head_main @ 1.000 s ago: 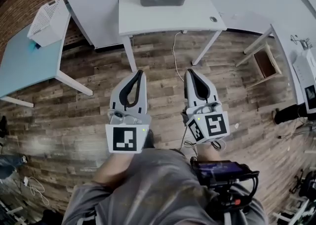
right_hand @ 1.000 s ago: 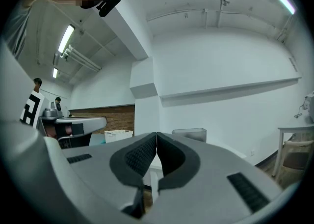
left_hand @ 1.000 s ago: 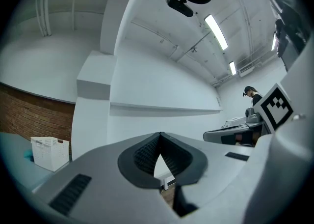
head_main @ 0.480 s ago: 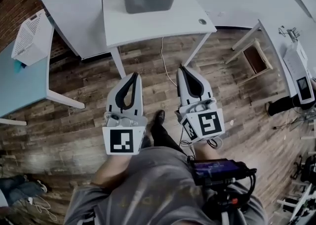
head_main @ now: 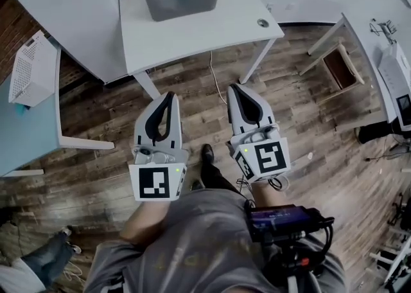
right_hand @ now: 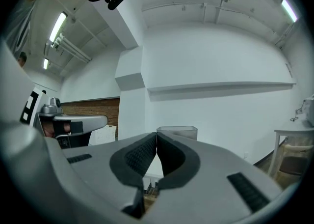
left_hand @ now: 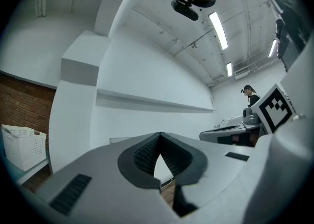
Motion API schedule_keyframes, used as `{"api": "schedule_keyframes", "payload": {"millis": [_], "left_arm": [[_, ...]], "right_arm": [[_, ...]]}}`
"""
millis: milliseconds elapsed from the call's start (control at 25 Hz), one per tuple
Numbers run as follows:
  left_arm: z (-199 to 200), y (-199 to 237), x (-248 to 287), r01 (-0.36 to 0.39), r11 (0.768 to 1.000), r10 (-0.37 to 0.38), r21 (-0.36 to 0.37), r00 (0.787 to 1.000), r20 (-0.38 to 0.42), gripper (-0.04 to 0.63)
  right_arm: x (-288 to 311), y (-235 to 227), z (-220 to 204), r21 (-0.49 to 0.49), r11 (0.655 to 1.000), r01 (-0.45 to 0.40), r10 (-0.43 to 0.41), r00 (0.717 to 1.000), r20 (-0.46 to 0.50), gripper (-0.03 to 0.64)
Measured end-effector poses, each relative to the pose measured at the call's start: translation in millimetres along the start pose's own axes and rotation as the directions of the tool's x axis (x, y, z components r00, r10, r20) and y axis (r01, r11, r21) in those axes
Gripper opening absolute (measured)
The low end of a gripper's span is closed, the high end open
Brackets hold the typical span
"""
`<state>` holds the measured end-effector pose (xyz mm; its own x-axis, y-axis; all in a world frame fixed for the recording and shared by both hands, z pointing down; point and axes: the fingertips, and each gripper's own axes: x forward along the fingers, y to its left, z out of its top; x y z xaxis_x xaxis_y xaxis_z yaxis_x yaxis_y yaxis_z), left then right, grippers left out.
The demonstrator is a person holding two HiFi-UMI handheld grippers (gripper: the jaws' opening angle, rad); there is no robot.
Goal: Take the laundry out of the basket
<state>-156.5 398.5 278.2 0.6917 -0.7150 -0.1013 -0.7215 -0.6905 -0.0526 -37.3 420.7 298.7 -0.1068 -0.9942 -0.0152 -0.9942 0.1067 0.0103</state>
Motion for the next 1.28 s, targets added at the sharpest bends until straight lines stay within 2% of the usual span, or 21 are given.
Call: {"api": "schedule_keyframes", "payload": {"millis": [320,680,1080,1280], "left_arm": [[9.0,-10.2,90.2,0.020,0.998,-0.020,0.064,1.000,-0.001,0.008],[14.9,-9.0,142.5,-0.017,0.992,0.019,0.124,1.000,-0.013,0.008],[0.3,2.4,183.3,-0.024,0.995,0.026,0.102,1.000,-0.014,0.008],[-13.2,28.3,210.0,-0.039,0.997,0.041,0.063,0.999,-0.029,0.008]], "right_arm": [[53.8,-65.5,10.6,0.038,0.999,-0.018,0.016,0.999,0.042,0.008],[97.2,-107.2,16.0,0.066,0.995,-0.075,0.071,0.996,0.061,0.006],[131.5,-129.8,7.0,0.051,0.995,-0.085,0.083,0.996,0.039,0.006],[167.9,-137.6,0.3,0.044,0.995,-0.088,0.088,0.996,0.013,0.008]]}}
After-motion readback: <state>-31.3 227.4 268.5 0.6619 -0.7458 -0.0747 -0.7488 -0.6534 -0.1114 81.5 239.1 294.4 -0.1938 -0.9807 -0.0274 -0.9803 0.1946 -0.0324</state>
